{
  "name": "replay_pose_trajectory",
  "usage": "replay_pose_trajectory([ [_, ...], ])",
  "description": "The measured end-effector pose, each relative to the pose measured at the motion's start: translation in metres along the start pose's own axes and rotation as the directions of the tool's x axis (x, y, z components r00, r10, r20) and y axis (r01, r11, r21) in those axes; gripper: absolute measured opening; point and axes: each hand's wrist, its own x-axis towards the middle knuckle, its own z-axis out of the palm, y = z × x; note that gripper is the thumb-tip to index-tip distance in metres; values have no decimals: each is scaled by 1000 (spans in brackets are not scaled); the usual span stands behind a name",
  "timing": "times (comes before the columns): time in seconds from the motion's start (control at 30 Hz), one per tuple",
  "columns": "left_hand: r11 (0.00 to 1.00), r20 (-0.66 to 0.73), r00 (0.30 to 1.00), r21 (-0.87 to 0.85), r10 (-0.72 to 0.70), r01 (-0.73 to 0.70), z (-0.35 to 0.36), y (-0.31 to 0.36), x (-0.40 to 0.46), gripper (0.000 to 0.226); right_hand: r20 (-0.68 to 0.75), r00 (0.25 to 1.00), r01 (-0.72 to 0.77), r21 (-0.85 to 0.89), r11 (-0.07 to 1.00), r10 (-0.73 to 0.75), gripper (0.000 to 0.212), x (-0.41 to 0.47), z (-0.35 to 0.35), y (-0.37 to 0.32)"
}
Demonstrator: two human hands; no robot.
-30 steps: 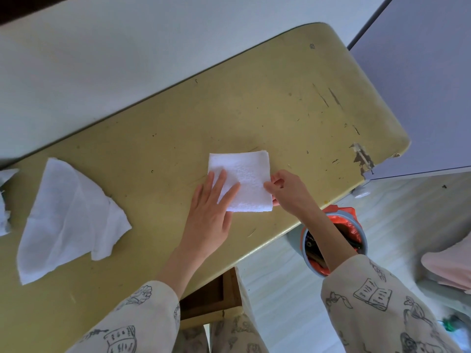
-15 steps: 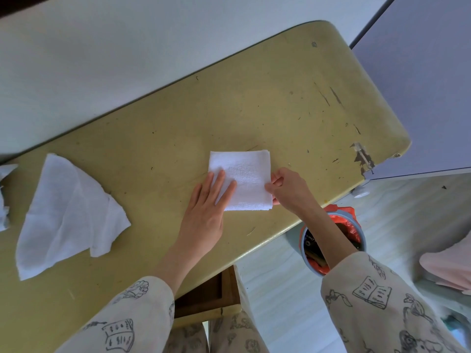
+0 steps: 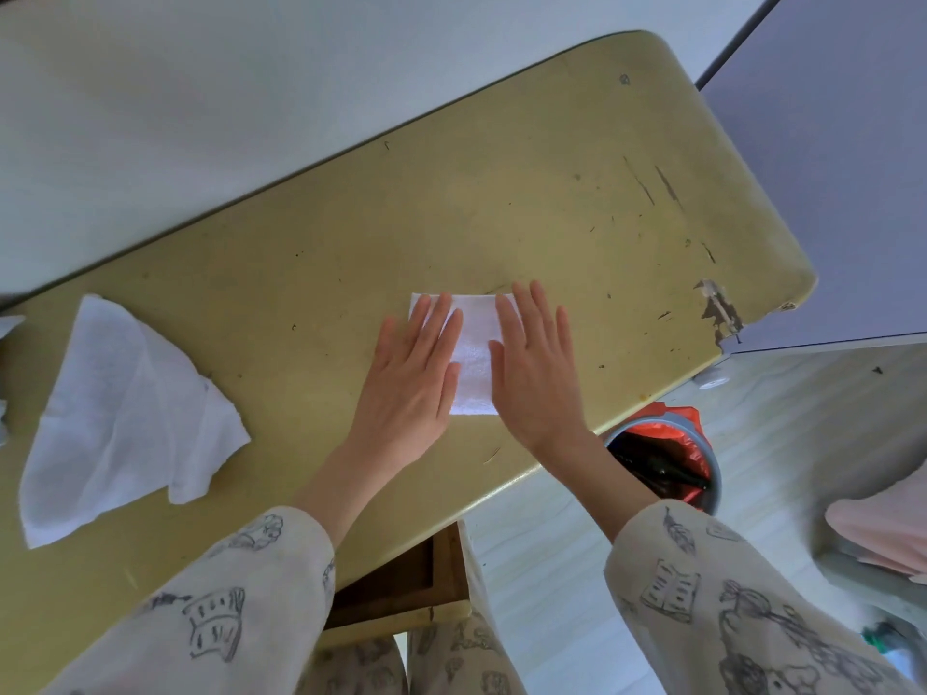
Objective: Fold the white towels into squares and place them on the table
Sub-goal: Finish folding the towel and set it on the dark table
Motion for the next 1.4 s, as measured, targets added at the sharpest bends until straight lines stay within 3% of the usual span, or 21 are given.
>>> replay_pose_trajectory([
  [0.13,994,18,1000,111,-7,5,16,-14,12,54,90,996,-26,-42,999,30,55,0,26,9],
  [0.4,988,58,998,153,-30,21,19,-17,10,59,132,991,-22,-108,994,36,59,0,32,13],
  [0.5,989,123,992,150,-30,11,11,-16,12,60,173,984,-40,-49,998,48,58,1,21,9],
  [0.63,989,167,985,145,-47,23,2,-10,4,59,123,987,-116,89,989,105,45,15,-4,6],
  [0.8,991,162,981,87,-110,97,5,4,-31,57,325,939,-120,-4,993,114,34,15,-16,3],
  [1.0,987,180,971,32,-159,155,5,14,-75,55,585,798,-164,-18,986,143,35,0,-18,-17],
  [1.1,987,187,970,14,-158,158,1,15,-86,54,611,782,-126,-37,991,122,31,-8,-19,-24],
  [1.23,973,119,975,-110,-189,202,-12,10,-99,49,647,756,-215,101,971,100,13,-16,-31,-41],
  [1.4,825,23,890,-366,-455,431,-49,-3,-145,47,634,770,-104,240,965,-75,16,-31,-61,-92],
])
